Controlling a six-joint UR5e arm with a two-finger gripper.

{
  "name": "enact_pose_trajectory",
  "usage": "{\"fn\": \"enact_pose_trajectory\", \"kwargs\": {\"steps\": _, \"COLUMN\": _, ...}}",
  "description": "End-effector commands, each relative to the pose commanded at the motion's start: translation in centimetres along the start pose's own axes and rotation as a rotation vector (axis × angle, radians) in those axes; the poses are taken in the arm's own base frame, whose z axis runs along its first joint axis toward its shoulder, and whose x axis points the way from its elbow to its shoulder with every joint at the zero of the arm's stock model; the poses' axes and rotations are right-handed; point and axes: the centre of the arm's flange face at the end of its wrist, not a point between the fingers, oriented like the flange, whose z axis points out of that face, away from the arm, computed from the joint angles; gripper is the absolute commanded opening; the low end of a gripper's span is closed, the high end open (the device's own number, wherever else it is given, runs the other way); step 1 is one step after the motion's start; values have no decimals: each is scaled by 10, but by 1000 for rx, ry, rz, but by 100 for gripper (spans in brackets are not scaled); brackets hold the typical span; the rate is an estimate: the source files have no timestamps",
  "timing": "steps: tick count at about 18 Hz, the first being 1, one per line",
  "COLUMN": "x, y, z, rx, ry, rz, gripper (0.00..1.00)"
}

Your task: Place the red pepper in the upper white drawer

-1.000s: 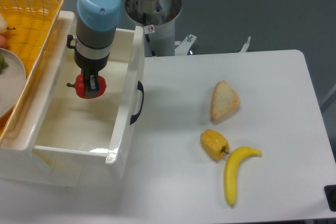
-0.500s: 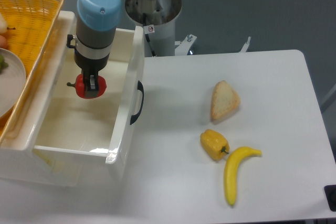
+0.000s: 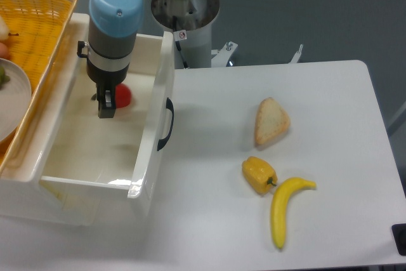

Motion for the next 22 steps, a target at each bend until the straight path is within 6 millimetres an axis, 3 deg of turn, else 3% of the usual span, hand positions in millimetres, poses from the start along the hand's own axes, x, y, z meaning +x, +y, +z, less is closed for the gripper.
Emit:
{"fn": "enact_pose_trajectory", "kwargs": {"steps": 1, "x": 1, "y": 0, "z": -2, "rx": -1, "ry": -3, "rz": -2, "gripper": 100}}
{"fn": "enact_pose_trajectory", "kwargs": {"steps": 6, "x": 2, "y": 9, "z": -18, "rx": 3, "ry": -30, "rz": -34, "gripper": 100}}
{"fn": "enact_pose_trajectory", "kwargs": {"steps": 15, "x": 17, "y": 40, "z": -76, "rx": 11, "ry": -168, "rz": -139, "gripper": 100}}
{"fn": "enact_pose_trajectory", "kwargs": {"steps": 22, "x": 17, "y": 63, "z": -93, "rx": 9, "ry": -214, "rz": -171, "gripper": 100}}
